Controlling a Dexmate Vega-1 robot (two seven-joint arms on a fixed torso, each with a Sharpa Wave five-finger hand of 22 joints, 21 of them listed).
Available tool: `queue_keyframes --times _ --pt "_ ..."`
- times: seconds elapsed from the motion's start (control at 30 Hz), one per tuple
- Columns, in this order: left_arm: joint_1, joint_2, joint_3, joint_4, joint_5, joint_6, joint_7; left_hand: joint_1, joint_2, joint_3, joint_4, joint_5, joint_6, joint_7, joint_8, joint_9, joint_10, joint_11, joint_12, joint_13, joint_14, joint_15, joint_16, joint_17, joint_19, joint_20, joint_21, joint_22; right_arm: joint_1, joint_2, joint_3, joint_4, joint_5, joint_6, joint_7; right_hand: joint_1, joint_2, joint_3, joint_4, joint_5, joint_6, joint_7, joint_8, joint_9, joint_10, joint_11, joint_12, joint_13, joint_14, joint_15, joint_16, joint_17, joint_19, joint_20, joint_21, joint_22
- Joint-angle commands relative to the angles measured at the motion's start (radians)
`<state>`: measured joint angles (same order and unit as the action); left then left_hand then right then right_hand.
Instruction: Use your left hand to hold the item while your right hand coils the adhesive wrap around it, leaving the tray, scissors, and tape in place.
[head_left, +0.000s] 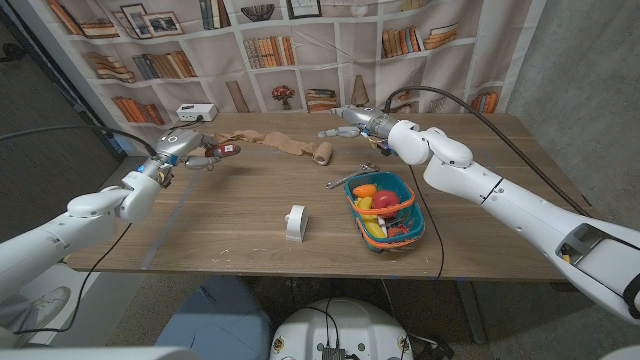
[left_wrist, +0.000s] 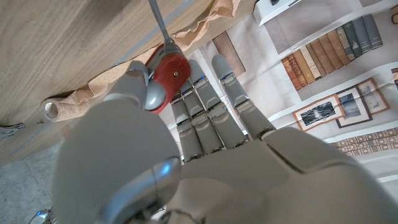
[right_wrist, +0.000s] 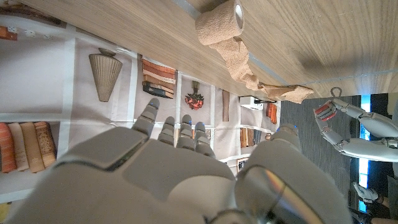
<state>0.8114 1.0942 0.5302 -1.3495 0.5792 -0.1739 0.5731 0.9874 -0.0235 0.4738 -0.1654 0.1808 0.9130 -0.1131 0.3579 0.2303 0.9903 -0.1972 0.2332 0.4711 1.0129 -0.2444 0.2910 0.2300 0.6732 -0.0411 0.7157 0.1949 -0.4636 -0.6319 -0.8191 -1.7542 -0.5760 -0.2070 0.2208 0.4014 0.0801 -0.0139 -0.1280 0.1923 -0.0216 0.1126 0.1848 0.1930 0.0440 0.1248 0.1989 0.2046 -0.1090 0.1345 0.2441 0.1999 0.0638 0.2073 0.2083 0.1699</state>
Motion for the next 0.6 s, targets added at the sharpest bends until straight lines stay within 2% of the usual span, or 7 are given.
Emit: queue_keyframes --times 0.03,0.17,0.23,0.6 --pt "0.011 0.005 -0.005 -0.004 -0.004 -0.001 0.005 0.185 0.188 -0.003 0.004 0.007 0.048 -0.037 0.003 0.002 0.016 -0.001 0.002 0.002 0.009 0.004 -0.001 0.005 -0.007 0.0 0.008 0.0 0.01 0.029 -0.021 0.036 -0.012 -0.003 -0.023 0.028 0.006 0.011 -0.013 -0.005 -0.046 0.041 -0.003 0.005 0.012 0.023 0.011 0.004 0.012 0.008 -0.004 0.001 0.02 0.002 0.002 0.002" --pt "0.011 0.004 -0.006 -0.004 -0.004 -0.003 0.005 0.185 0.188 -0.003 0.004 0.007 0.05 -0.035 0.003 0.002 0.016 -0.001 0.001 0.002 0.009 0.004 -0.001 0.005 -0.008 0.0 0.01 0.0 0.01 0.037 -0.026 0.043 -0.02 -0.005 -0.039 0.035 0.006 0.014 -0.016 -0.007 -0.054 0.051 -0.001 0.006 0.021 0.027 0.015 0.005 0.022 0.007 -0.003 0.001 0.026 0.002 0.001 0.002" --pt "0.011 0.004 -0.006 -0.003 -0.004 -0.004 0.007 0.185 0.188 -0.003 0.004 0.007 0.05 -0.032 0.002 0.002 0.016 -0.001 0.001 0.002 0.008 0.004 -0.002 0.005 -0.009 0.0 0.011 0.0 0.009 0.04 -0.029 0.046 -0.026 -0.003 -0.053 0.042 0.004 0.017 -0.019 -0.007 -0.055 0.057 0.003 0.007 0.027 0.025 0.018 0.005 0.037 -0.007 0.001 0.001 0.033 0.001 0.001 0.002" --pt "0.005 -0.001 -0.003 0.01 0.0 -0.02 0.019 0.185 0.187 -0.004 0.003 0.007 0.048 -0.036 -0.001 0.002 0.016 -0.001 -0.002 0.0 0.006 0.004 -0.005 0.005 -0.01 -0.001 0.016 -0.001 0.019 0.057 -0.046 0.061 -0.044 -0.011 -0.064 0.068 -0.004 0.025 -0.027 -0.009 -0.028 0.076 0.023 0.011 0.053 0.035 0.028 0.009 0.067 -0.009 0.005 0.001 0.082 -0.004 0.009 0.002"
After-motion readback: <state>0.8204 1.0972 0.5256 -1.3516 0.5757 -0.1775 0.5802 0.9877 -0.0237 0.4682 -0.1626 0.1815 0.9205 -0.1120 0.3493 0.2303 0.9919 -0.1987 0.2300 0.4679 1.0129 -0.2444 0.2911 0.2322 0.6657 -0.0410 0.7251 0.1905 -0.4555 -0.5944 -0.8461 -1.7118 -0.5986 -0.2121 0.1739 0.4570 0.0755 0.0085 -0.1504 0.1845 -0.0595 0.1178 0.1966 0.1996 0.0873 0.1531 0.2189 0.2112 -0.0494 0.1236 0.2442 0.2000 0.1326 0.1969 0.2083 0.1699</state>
